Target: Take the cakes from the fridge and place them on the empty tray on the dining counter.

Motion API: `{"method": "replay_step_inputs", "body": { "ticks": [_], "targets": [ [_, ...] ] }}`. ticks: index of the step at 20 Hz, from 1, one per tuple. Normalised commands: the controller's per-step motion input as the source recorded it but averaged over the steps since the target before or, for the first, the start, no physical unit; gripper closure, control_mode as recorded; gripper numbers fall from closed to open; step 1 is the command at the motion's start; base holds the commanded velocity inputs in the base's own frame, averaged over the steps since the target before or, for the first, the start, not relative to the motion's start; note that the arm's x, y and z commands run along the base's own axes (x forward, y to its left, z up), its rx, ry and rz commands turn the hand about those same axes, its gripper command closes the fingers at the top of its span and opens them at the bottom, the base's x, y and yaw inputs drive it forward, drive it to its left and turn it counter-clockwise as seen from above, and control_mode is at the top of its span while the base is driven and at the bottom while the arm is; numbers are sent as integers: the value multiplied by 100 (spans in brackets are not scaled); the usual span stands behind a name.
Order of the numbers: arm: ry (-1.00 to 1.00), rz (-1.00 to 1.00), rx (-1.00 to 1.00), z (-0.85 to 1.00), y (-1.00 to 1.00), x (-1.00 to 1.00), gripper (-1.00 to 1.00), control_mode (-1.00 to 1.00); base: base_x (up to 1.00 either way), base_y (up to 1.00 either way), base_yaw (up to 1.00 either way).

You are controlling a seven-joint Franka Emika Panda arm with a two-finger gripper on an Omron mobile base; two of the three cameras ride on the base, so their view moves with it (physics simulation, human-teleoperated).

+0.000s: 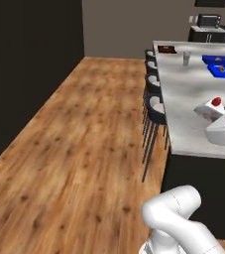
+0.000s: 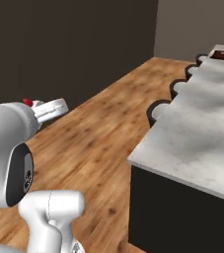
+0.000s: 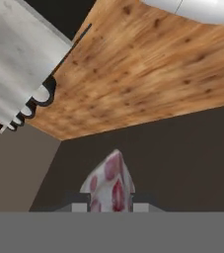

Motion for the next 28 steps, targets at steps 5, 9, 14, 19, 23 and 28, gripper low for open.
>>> {"method": "replay_step_inputs", "body": {
  "ticks": [5, 9, 14, 19, 23, 28],
  "targets": [
    [0, 0, 0, 0, 0, 0, 100, 100, 69, 81, -40],
    [0, 0, 0, 0, 0, 0, 100, 100, 100, 81, -46],
    [0, 0, 0, 0, 0, 0, 100, 100, 100, 95, -45],
    [0, 0, 0, 0, 0, 0, 100, 100, 100, 100, -42],
    [0, 0, 0, 0, 0, 0, 100, 100, 100, 100, -40],
    [0, 0, 0, 0, 0, 0, 100, 100, 100, 100, -35]
  ]
}}
